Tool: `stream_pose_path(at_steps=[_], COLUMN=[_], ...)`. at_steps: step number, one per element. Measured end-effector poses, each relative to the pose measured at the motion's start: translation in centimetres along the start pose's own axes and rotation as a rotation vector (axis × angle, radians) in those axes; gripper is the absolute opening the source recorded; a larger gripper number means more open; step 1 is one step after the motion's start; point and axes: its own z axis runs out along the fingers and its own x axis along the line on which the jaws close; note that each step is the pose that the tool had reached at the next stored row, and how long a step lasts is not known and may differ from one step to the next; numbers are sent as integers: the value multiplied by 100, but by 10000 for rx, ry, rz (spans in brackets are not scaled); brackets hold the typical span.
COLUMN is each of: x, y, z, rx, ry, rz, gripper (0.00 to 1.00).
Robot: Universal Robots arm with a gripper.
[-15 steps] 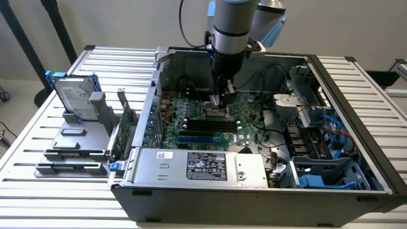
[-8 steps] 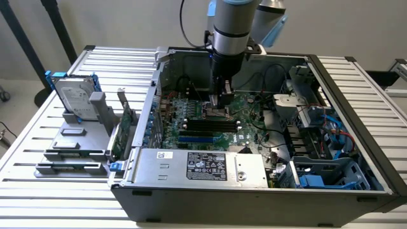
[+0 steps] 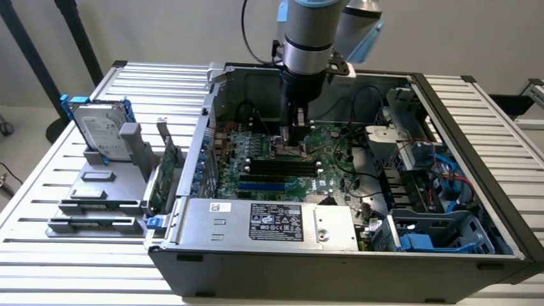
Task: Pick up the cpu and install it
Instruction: 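Place the cpu into insertion slot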
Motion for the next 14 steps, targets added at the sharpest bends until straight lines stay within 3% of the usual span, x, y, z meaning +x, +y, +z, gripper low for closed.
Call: stream_pose_path(at_steps=[5, 10, 14], x=[4, 35, 61], y=[-47, -92, -103], z=[11, 54, 111], rx=[-56, -265, -314], ry=[-1, 1, -6], rz=[291, 306, 320], gripper=[55, 55, 55])
